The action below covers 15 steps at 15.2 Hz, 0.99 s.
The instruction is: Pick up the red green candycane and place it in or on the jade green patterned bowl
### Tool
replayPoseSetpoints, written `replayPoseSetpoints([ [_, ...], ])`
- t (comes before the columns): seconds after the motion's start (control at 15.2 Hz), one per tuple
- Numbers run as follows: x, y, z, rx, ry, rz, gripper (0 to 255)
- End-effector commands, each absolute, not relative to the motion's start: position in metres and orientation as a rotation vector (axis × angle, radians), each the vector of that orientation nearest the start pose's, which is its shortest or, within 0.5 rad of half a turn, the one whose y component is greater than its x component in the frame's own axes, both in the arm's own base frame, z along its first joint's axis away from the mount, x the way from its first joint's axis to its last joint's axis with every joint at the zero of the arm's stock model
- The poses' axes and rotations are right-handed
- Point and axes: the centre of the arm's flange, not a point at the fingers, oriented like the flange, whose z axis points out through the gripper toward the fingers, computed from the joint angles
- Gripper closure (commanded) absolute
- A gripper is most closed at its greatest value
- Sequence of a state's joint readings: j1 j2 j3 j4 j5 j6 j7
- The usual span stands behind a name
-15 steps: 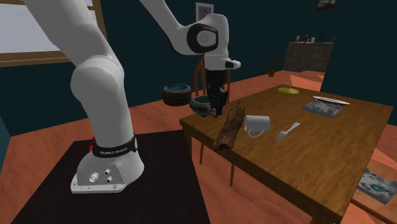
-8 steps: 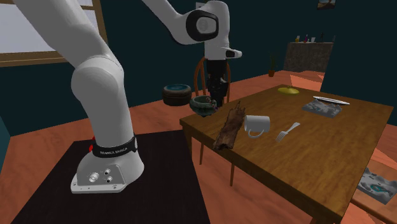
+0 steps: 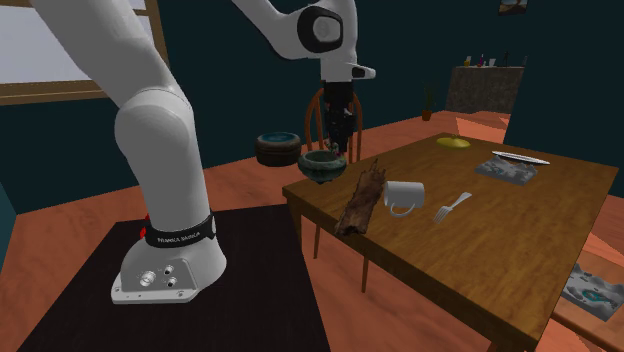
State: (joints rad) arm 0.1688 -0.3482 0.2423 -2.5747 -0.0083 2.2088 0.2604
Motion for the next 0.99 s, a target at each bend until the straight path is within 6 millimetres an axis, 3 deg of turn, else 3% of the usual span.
replayPoseSetpoints([
  [0.0, 0.382, 0.187, 0.38, -3.226, -0.225, -0.003, 255],
  [0.73, 0.409, 0.329, 0.392, -3.226, -0.225, -0.003, 255],
  [0.79, 0.412, 0.349, 0.394, -3.226, -0.225, -0.003, 255],
  [0.92, 0.412, 0.349, 0.383, -3.226, -0.225, -0.003, 255],
])
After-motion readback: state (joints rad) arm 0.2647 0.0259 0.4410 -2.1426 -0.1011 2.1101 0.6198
